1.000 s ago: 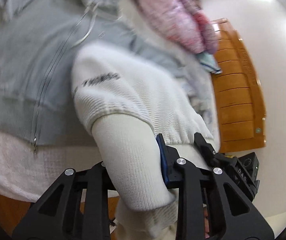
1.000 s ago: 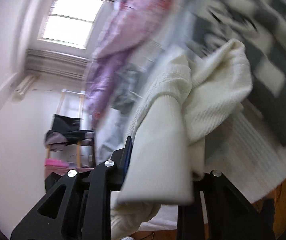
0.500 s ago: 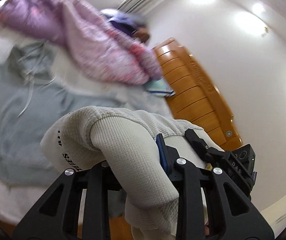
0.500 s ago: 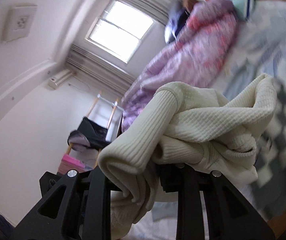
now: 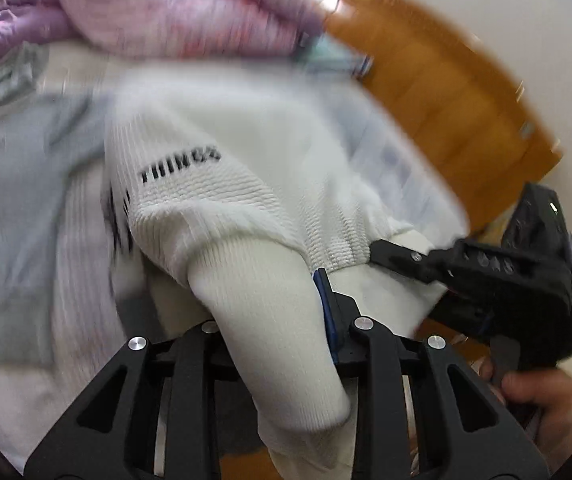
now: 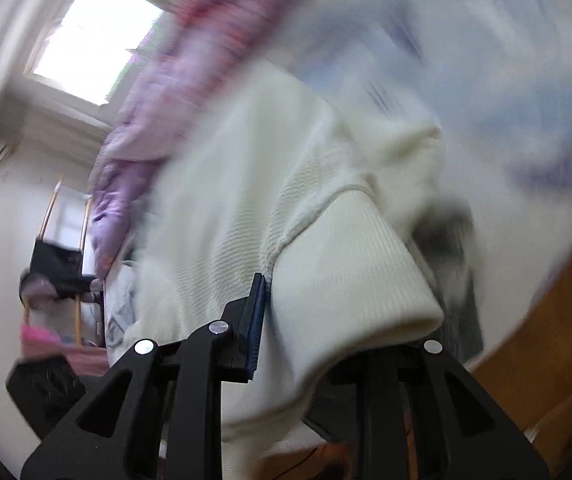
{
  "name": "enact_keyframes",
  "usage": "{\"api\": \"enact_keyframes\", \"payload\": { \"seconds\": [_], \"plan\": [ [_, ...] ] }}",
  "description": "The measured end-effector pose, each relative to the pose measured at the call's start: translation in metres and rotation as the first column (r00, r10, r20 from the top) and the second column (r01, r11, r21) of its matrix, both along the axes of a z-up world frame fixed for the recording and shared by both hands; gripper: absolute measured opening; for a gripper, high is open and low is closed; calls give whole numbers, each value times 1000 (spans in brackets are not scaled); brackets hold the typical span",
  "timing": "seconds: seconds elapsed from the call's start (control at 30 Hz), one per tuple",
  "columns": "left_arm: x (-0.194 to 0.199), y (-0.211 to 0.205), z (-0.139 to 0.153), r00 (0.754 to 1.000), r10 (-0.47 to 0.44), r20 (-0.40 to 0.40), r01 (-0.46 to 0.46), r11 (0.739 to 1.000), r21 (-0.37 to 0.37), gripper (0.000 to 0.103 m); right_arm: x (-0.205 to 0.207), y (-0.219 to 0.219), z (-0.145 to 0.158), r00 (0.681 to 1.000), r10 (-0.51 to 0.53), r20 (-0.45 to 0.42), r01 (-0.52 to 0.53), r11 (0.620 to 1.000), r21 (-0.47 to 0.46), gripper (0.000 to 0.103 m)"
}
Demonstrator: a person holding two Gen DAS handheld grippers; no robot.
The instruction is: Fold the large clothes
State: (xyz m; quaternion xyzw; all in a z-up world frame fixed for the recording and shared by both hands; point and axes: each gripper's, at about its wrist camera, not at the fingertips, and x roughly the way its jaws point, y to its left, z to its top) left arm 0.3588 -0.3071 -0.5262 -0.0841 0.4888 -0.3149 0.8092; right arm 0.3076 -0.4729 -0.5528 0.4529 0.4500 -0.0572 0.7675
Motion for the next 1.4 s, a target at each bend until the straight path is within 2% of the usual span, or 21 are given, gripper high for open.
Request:
{"api": "enact_keyframes", "payload": {
  "seconds": [0.1, 0.17, 0.2, 0.27, 0.33, 0.43, 0.53, 0.57, 0.63, 0.67, 0.73, 0.77, 0.83, 0.93, 1.03, 1.17, 1.27, 1.4],
  "plan": [
    [-14, -8, -25, 1000, -14, -18, 15, 998, 58, 34, -7, -3, -22, 998, -36, -44, 36, 999, 19, 25],
    [-19, -7, -30, 1000, -11, -13, 12, 997, 70, 49, -9, -4, -24, 997, -47, -57, 48, 999, 16, 29],
    [-20, -6, -32, 1000, -12, -18, 13, 997, 71, 50, -12, -4, -23, 996, -50, -68, 51, 999, 15, 32],
    [-20, 3, -35, 999, 21, -35, -17, 995, 95, 70, -15, -4, -18, 994, -57, -95, 56, 998, -12, 38],
    [-24, 19, -31, 997, 65, -35, -62, 995, 84, 72, -23, -2, -12, 988, -71, -135, 64, 997, -53, 45],
    [-22, 42, -15, 991, 136, -4, -135, 988, 72, 77, -32, 5, 5, 979, -77, -190, 47, 986, -159, 47],
    [-8, 59, 3, 975, 217, 43, -219, 974, 50, 79, -41, 12, 31, 965, -108, -240, 22, 941, -338, 48],
    [-1, 61, 8, 970, 236, 53, -238, 970, 39, 79, -40, 15, 37, 966, -113, -234, 18, 928, -373, 48],
    [14, 62, 13, 968, 242, 68, -244, 970, 20, 79, -35, 26, 56, 983, -70, -168, -13, 896, -444, 50],
    [19, 57, 14, 967, 242, 82, -245, 969, 36, 79, -29, 34, 62, 988, -33, -152, -45, 874, -484, 50],
    [31, 45, 1, 974, 213, 81, -222, 968, 120, 79, -15, 50, 65, 991, 54, -122, -110, 847, -520, 50],
    [35, 37, -8, 978, 199, 61, -207, 963, 171, 79, -4, 58, 62, 987, 97, -131, -153, 833, -531, 47],
    [37, 31, -23, 979, 200, 34, -203, 959, 199, 79, 8, 66, 43, 974, 116, -196, -213, 772, -598, 48],
    [38, 32, -39, 981, 191, 25, -192, 955, 225, 80, 13, 48, -9, 961, 116, -251, -229, 842, -489, 49],
    [36, 37, -47, 983, 182, -1, -177, 961, 211, 83, 12, 30, -26, 960, 102, -262, -209, 883, -419, 51],
    [39, 48, -38, 978, 209, -27, -201, 962, 187, 84, 12, 34, -8, 960, 97, -264, -207, 879, -429, 53],
    [37, 58, -24, 972, 233, -41, -225, 962, 156, 84, 17, 45, 13, 968, 109, -226, -204, 868, -454, 53],
    [37, 77, 2, 969, 247, -18, -242, 960, 143, 87, 27, 70, 42, 973, 159, -169, -220, 861, -458, 53]
  ]
}}
